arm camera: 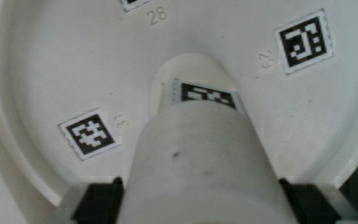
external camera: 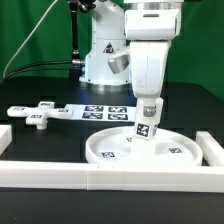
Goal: Assemble round table
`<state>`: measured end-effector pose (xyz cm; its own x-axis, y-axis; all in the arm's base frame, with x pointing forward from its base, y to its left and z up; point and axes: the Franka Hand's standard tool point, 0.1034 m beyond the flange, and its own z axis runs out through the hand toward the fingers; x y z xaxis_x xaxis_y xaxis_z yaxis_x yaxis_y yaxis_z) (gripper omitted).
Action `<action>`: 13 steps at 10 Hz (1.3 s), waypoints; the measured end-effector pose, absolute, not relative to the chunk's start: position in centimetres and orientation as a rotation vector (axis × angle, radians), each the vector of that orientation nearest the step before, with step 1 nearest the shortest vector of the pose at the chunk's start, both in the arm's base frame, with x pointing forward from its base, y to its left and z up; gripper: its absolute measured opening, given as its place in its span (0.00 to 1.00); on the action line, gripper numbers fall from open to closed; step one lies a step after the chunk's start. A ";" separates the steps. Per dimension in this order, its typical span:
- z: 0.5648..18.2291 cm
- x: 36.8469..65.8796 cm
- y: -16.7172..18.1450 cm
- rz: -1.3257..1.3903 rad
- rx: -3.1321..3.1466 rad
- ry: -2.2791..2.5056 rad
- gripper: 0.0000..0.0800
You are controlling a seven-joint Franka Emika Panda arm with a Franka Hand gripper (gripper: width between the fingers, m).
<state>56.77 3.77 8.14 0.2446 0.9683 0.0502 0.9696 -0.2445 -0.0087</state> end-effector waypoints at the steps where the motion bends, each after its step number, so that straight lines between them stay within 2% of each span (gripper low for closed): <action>1: 8.1 56.8 3.8 -0.053 -2.461 -1.891 0.51; 13: 8.0 56.6 3.3 -0.051 -2.966 -0.760 0.51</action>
Offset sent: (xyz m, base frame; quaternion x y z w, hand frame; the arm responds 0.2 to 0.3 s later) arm -0.0089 -0.0007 0.0041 -0.0087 0.0197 0.2451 0.9693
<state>56.64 3.30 8.04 0.8764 0.4789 0.0519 0.4815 -0.8738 -0.0684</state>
